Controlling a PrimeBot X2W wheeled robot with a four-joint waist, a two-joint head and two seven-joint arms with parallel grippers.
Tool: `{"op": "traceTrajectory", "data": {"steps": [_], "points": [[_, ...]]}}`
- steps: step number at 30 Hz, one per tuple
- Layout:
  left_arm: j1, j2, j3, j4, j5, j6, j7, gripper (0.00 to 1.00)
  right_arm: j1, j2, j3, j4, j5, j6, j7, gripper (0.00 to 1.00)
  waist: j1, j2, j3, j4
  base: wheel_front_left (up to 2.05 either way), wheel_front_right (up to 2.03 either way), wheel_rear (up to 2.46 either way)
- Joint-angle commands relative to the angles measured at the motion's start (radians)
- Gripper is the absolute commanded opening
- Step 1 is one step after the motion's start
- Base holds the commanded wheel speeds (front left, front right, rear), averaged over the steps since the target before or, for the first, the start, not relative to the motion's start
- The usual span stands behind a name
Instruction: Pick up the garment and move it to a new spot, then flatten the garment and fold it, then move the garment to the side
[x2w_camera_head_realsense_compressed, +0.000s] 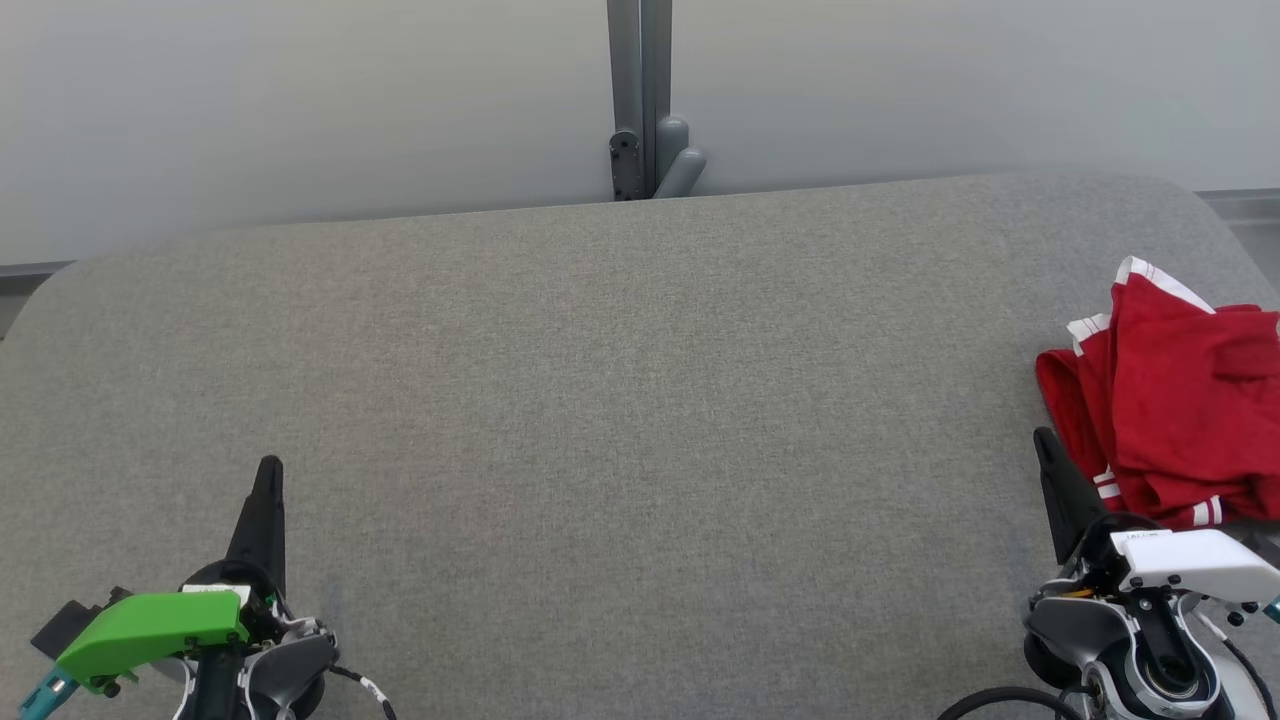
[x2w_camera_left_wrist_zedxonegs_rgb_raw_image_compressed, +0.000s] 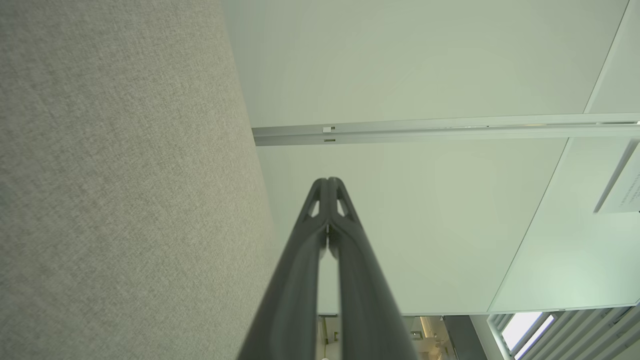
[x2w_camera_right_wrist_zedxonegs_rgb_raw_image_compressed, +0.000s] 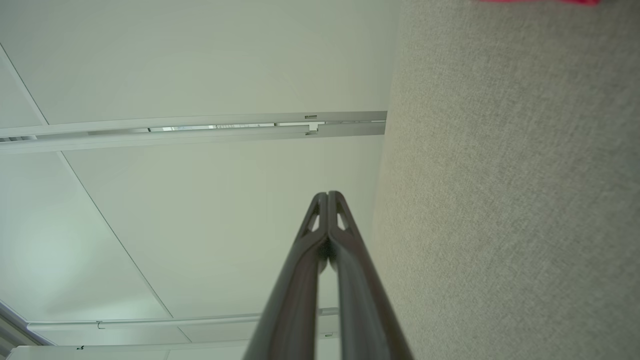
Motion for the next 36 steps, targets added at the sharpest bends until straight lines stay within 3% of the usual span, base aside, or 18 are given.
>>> {"op": "traceTrajectory", "data": {"steps": [1,36], "points": [[-0.015,0.003,0.003,-0.003,0.003,-0.005,0.004,0.00,-0.010,-0.004,0.000,0.002,0.005,0.000,0.003,0.00,0.0000,-0.0001,0.000,0.000,0.00,0.00,0.00],[-0.016,-0.002,0.009,-0.003,0.008,-0.006,0.008,0.00,-0.010,-0.004,0.000,0.002,0.005,0.000,0.003,0.00,0.0000,-0.0001,0.000,0.000,0.00,0.00,0.00]]}}
